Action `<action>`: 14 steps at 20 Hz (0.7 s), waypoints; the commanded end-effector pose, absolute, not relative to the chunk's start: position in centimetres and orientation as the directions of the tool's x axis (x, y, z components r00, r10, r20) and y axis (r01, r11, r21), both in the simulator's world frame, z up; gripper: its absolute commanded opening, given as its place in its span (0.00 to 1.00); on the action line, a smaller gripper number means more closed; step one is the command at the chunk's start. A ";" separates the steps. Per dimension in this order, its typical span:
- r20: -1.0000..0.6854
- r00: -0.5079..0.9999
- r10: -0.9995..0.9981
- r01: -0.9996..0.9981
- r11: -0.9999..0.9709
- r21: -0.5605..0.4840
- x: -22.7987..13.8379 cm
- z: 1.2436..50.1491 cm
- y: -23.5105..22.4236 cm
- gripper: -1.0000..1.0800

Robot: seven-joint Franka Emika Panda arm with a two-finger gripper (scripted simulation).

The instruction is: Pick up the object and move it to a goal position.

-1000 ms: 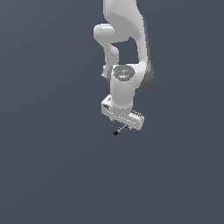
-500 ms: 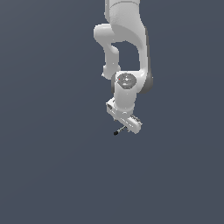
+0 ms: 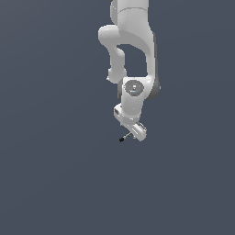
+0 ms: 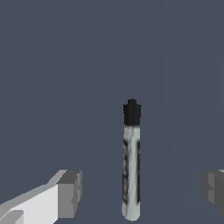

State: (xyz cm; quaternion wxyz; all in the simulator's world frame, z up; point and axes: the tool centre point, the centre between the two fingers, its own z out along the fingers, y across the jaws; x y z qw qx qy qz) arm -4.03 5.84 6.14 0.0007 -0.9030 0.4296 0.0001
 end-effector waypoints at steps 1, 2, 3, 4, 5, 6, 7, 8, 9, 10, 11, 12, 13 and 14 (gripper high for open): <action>0.000 0.622 -0.783 -0.783 -0.622 0.000 -4.1 6.0 5.8 0.96; 0.000 0.622 -0.783 -0.783 -0.622 0.000 -4.1 6.0 5.8 0.96; 0.000 0.625 -0.780 -0.780 -0.625 0.000 -4.1 6.0 5.9 0.96; 0.000 0.625 -0.780 -0.780 -0.625 0.000 -4.1 6.0 5.9 0.96; 0.000 0.625 -0.780 -0.780 -0.625 0.000 -4.1 5.9 5.9 0.96; 0.000 0.625 -0.780 -0.780 -0.625 0.000 -4.1 5.7 5.9 0.96; 0.000 0.625 -0.781 -0.781 -0.625 0.000 -4.1 5.5 5.8 0.96; 0.000 0.625 -0.781 -0.781 -0.625 0.000 -4.1 5.2 5.9 0.96; 0.000 0.624 -0.781 -0.781 -0.624 0.000 -4.2 4.8 5.8 0.96; 0.000 0.624 -0.781 -0.781 -0.624 0.000 -4.2 4.4 5.9 0.96; 0.000 0.624 -0.782 -0.782 -0.624 0.000 -4.2 3.9 5.8 0.96; 0.000 0.624 -0.782 -0.782 -0.624 0.000 -4.2 3.4 5.9 0.96; 0.000 0.623 -0.782 -0.782 -0.623 0.000 -4.2 2.8 5.8 0.96; 0.000 0.622 -0.783 -0.783 -0.622 0.000 -4.2 2.4 5.8 0.96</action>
